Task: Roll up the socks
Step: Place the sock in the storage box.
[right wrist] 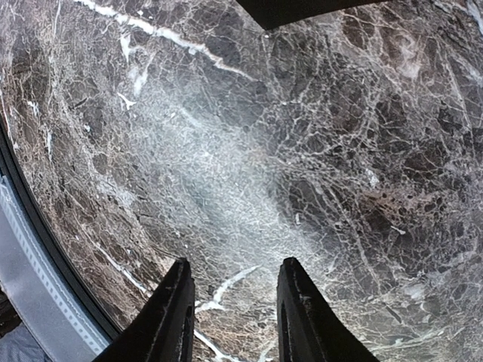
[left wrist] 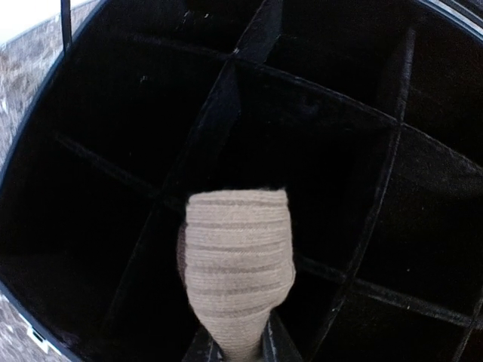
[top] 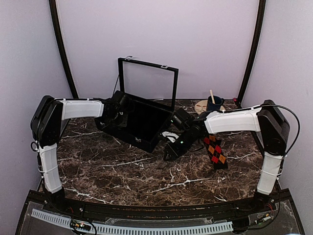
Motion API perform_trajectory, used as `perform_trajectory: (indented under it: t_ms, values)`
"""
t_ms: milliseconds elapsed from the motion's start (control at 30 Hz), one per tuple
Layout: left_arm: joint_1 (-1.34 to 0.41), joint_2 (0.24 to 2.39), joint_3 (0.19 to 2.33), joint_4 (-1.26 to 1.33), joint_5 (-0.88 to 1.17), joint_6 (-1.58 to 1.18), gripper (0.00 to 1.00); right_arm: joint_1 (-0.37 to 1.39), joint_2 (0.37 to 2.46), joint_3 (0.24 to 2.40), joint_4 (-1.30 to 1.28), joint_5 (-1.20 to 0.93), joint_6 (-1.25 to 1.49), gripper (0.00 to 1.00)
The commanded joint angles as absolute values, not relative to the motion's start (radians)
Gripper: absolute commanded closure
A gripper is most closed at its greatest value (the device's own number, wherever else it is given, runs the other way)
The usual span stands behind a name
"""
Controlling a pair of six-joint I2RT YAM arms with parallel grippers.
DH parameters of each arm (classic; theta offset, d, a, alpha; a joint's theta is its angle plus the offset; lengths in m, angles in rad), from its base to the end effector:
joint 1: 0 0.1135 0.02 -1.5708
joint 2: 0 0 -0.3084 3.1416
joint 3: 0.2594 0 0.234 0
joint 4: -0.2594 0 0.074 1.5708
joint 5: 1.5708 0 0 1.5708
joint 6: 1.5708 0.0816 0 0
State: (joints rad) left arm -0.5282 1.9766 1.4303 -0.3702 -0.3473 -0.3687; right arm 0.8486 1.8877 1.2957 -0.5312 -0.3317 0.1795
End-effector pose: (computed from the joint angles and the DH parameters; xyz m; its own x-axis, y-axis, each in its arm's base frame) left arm 0.4095 -0.2068 0.2110 -0.7456 0.0427 -0.6650 0.0282 0.9991 0.0326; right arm 0.2463 0.3197 0.1939 -0.7296 -0.5729 -0.3734 -0.6833 0.6317 0.3661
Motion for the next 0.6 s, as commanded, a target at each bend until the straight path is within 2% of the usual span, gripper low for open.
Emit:
perform_trajectory:
  t_ms: [0,167,567]
  values:
    - [-0.526,2.009,1.509,-0.52,-0.309,-0.513,1.0,0.842,1.895,1.315,-0.529,-0.331,0.166,0.65]
    - [-0.516,2.047,1.577,-0.632,-0.311,-0.644,1.0,0.842,1.886,1.302,-0.516,-0.336,0.17,0.65]
    - [-0.457,2.055,1.558,-0.706,-0.193,-0.93,1.0,0.842,1.845,1.252,-0.481,-0.346,0.178,0.65]
